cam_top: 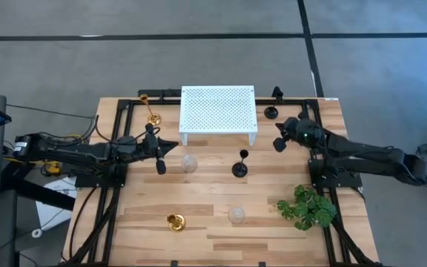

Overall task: Pick & Place candle stick holders
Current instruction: Put the top black candle holder on the shelf

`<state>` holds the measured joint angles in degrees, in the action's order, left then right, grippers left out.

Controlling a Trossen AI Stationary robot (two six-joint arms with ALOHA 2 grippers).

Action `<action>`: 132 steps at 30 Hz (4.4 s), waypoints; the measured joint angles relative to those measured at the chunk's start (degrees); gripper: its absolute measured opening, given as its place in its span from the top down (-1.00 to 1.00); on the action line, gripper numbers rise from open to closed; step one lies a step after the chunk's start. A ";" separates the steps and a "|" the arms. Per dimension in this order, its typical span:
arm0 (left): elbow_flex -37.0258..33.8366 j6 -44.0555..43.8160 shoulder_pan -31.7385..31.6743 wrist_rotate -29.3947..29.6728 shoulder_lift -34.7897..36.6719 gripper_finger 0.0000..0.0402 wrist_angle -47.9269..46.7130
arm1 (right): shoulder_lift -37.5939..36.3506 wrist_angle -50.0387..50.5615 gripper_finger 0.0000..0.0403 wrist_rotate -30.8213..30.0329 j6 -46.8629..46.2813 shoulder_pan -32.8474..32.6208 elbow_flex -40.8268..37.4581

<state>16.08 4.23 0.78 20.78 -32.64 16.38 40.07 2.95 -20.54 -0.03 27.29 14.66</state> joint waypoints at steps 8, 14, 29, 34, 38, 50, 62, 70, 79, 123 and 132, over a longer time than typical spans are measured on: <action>0.00 0.00 0.00 0.00 0.00 0.95 0.00 | 0.57 -6.23 1.00 6.76 1.57 6.58 -1.51; 0.00 0.00 -0.01 0.00 0.00 0.94 0.00 | 2.87 -9.97 1.00 8.81 2.14 8.48 -1.51; 0.00 0.00 -0.01 0.00 0.00 0.94 0.00 | 8.49 -15.11 0.62 3.53 -3.48 8.28 -1.51; 0.00 0.00 -0.01 0.00 0.00 0.94 0.00 | 10.16 -19.49 0.47 2.47 -2.61 9.20 -1.49; -0.02 0.00 -0.01 0.00 0.00 0.94 0.00 | 11.87 -22.34 0.26 2.47 -2.40 10.57 -1.47; -0.02 0.00 0.01 0.00 0.00 0.94 0.00 | 20.97 -32.50 -0.31 2.59 -4.04 15.14 -1.40; -0.04 0.00 -0.01 0.00 0.00 0.94 0.00 | 33.82 -32.59 -0.20 2.21 -4.54 15.65 6.54; -0.04 0.00 -0.01 -0.01 0.00 0.94 0.00 | 38.22 -32.59 0.05 -0.54 -4.53 16.97 9.09; -0.04 0.00 -0.01 0.00 0.00 0.94 0.00 | 39.00 -32.24 0.32 -0.52 -5.22 19.89 9.11; -0.04 1.49 0.00 0.00 0.01 0.94 -0.02 | 38.43 -23.24 -0.06 -0.48 -6.89 17.83 12.36; -0.04 1.50 -0.01 0.00 0.02 0.94 -0.02 | 38.43 -23.12 0.50 2.16 -6.92 17.66 12.39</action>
<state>16.03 5.73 0.78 20.78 -32.62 16.36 78.51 -20.17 -18.38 -6.95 44.95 27.05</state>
